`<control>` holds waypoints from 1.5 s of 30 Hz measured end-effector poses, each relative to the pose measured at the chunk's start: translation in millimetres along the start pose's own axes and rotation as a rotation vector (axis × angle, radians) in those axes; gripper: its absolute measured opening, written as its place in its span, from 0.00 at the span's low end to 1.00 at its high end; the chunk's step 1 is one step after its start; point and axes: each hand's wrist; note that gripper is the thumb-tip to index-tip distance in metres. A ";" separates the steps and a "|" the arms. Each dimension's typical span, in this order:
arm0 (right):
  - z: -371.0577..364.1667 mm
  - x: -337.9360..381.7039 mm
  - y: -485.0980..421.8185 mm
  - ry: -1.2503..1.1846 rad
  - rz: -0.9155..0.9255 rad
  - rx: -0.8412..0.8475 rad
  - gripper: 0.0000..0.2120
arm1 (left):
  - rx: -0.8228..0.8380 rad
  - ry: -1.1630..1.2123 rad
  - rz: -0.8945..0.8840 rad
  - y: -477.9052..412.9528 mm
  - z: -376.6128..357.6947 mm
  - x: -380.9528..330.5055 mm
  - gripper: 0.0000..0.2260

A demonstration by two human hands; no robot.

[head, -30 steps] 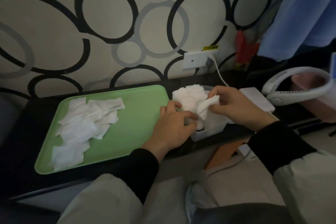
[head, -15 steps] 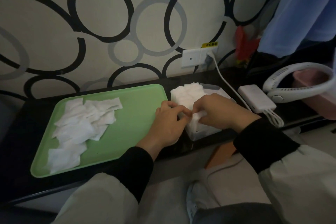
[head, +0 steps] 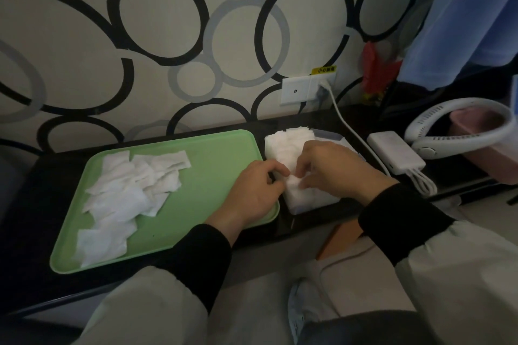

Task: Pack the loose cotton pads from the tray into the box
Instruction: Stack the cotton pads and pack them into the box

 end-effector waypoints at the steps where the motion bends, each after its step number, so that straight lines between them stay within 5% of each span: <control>1: 0.7 -1.4 1.0 0.000 -0.008 -0.016 0.07 | 0.003 -0.001 -0.004 0.3 0.1 0.2 0.10; 10: -0.5 -1.6 1.4 -0.015 -0.099 -0.061 0.05 | -0.029 0.069 -0.005 1.1 5.8 7.7 0.11; 18: 3.1 28.9 -21.2 -0.150 -0.004 -0.265 0.04 | -0.123 0.037 0.089 13.9 47.9 35.1 0.07; 31: -44.3 170.4 -87.4 -0.279 0.345 0.000 0.05 | -0.303 -0.104 0.319 81.5 176.4 121.1 0.10; 45: -74.0 221.4 -119.7 -0.488 0.349 0.060 0.07 | -0.094 -0.378 0.581 106.8 200.4 161.0 0.27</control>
Point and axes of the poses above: each hand's wrist, its own y-axis away from the middle knuckle, its own z-axis out of the back of the hand, x = y × z, and after that the axes turned 11 degrees about z, right-handed
